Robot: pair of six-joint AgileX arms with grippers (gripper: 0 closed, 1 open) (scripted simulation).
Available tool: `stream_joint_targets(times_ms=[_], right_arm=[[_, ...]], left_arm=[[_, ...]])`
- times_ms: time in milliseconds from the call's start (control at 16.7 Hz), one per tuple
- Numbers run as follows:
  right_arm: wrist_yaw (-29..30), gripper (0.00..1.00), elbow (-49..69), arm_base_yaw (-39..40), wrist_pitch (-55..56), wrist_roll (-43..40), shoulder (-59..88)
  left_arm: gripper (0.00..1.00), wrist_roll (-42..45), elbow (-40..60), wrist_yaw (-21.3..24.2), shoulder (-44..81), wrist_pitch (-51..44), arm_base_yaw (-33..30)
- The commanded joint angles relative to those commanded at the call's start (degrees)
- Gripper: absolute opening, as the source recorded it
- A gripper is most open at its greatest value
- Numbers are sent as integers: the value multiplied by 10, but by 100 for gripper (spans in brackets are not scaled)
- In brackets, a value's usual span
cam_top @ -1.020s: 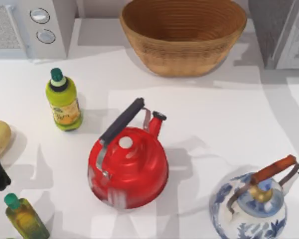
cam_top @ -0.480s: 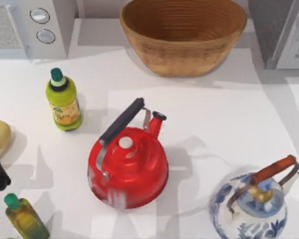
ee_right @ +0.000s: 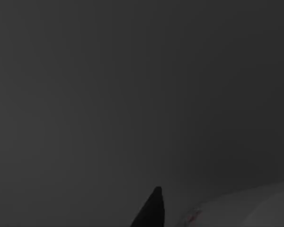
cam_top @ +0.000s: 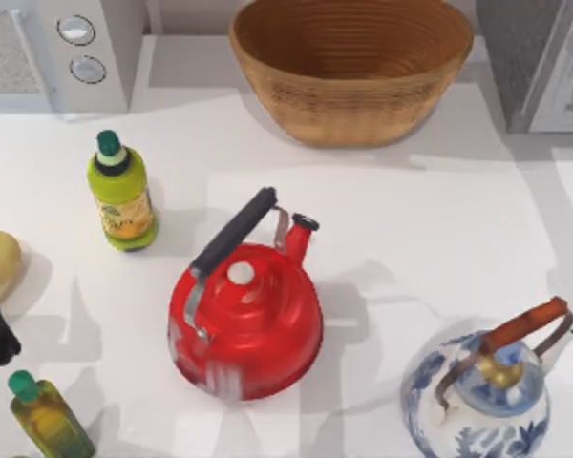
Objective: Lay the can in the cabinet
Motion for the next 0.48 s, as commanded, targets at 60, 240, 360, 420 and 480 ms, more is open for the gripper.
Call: stream_joint_targets(times_ms=[60, 240, 360, 420, 480], right_arm=[[-2, 0, 23, -3, -6, 0, 19], [-6, 0, 57, -7, -15, 1, 48], [-6, 0, 58, -7, -15, 1, 49], [-6, 0, 58, -7, -15, 1, 49], [-6, 0, 58, -7, -15, 1, 49]], left_arm=[[100, 0, 0, 0, 0, 0, 0], [100, 0, 0, 0, 0, 0, 0], [100, 0, 0, 0, 0, 0, 0], [100, 0, 0, 0, 0, 0, 0], [100, 0, 0, 0, 0, 0, 0]])
